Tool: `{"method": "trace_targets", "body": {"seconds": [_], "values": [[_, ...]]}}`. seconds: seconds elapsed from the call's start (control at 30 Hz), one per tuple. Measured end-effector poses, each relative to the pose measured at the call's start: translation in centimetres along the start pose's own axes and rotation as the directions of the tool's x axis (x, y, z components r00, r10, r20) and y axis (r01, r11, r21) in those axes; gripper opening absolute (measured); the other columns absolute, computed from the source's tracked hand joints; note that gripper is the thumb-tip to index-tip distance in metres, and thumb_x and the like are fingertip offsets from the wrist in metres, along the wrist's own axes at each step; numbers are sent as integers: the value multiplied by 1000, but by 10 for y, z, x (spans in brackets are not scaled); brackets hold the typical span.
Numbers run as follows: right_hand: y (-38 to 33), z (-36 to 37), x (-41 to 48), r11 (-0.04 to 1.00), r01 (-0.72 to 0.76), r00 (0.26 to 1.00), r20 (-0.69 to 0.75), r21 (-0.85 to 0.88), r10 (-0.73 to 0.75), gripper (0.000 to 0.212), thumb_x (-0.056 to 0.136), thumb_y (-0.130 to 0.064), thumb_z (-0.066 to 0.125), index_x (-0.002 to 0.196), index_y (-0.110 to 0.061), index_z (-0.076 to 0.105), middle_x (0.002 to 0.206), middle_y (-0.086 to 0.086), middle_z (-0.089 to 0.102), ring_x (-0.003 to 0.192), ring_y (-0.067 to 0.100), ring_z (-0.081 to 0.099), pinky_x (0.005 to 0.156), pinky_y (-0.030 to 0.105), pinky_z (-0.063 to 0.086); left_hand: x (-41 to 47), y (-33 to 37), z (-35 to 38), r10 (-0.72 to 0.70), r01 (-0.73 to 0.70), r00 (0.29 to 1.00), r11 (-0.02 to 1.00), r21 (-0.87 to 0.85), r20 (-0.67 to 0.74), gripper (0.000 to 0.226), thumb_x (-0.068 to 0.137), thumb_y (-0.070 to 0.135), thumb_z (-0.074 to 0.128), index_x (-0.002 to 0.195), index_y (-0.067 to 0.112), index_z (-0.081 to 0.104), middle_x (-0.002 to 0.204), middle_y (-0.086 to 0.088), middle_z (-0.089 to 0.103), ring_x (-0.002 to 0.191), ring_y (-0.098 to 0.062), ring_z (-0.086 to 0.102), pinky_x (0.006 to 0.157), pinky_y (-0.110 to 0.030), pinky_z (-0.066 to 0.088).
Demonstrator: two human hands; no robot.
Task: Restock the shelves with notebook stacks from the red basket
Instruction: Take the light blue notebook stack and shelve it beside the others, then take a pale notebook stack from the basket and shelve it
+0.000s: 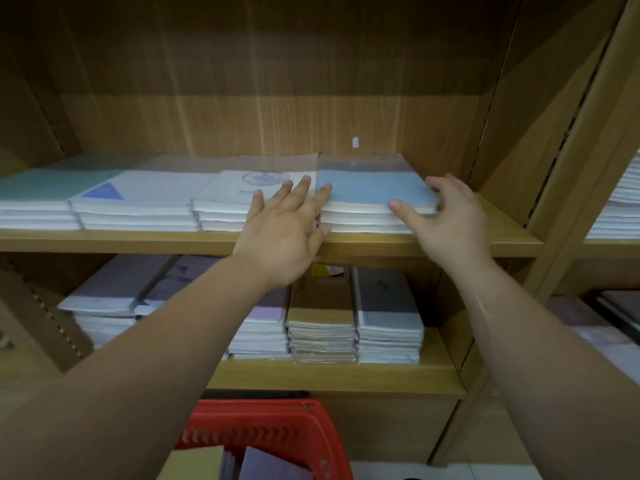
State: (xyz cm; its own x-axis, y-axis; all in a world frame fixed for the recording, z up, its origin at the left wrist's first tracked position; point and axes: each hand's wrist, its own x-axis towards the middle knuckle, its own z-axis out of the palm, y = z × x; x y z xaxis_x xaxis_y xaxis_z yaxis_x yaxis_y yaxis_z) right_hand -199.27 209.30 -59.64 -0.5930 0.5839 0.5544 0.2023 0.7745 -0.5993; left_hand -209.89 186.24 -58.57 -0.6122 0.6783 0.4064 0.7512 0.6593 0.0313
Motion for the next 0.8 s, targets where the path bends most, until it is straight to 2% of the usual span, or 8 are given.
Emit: {"method": "trace_targets", "body": {"seconds": [0.1,0.2,0.27,0.33,0.47,0.6,0.7,0.8], "values": [[-7,18,-59,994,111,985,-131,13,-109,72,89,-67,57,148,-27,46,165,11,26,153,31,18,121,49,18,-62,-16,18,38,-49,987,996,-70,-155,65,100,49,41,159,31,20,168,-5,16,155,-28,13,123,-57,12],[-16,53,-130,985,147,979,-159,90,-132,65,88,-57,61,143,-24,51,159,11,32,147,31,27,116,48,26,-127,-41,53,-4,-40,967,985,-169,-255,61,94,44,53,149,19,46,153,-13,44,139,-36,41,113,-54,35],[-18,87,-181,977,98,995,-47,191,-91,62,86,-53,63,140,-23,55,155,9,37,143,27,32,114,43,31,-173,-55,86,-102,64,984,968,-242,-148,60,92,45,54,144,16,52,140,-13,54,127,-36,50,104,-50,43],[-17,125,-234,965,-38,975,219,259,-21,59,85,-51,66,137,-24,57,151,5,42,142,21,35,114,35,30,-218,-64,123,-200,208,978,930,-303,56,65,87,48,52,142,15,54,134,-14,58,121,-35,53,103,-45,46],[5,195,-332,897,-407,683,709,171,175,52,88,-32,75,137,-22,59,137,-1,55,126,10,50,108,26,37,-294,-68,187,-285,463,839,821,-334,463,63,87,38,57,145,13,51,136,-14,59,125,-33,56,104,-34,41],[32,236,-391,702,-711,328,869,-31,371,51,98,-22,66,146,-19,48,142,1,53,127,18,53,106,33,44,-336,-61,233,-217,558,700,760,-332,680,67,94,16,62,155,12,34,155,-11,44,142,-26,40,111,-22,26],[48,253,-399,568,-818,220,863,-90,455,46,103,-15,57,146,-22,42,145,1,48,126,23,52,93,23,45,-342,-50,261,-162,556,638,773,-305,753,71,101,20,55,159,9,16,165,-13,22,153,-25,20,116,-21,16],[65,270,-398,528,-830,180,811,-179,557,53,105,-18,52,155,-20,36,148,11,48,128,29,51,95,28,40,-341,-41,286,-202,583,519,794,-171,831,78,103,26,49,159,4,0,166,-22,3,155,-34,3,119,-30,16]]}}
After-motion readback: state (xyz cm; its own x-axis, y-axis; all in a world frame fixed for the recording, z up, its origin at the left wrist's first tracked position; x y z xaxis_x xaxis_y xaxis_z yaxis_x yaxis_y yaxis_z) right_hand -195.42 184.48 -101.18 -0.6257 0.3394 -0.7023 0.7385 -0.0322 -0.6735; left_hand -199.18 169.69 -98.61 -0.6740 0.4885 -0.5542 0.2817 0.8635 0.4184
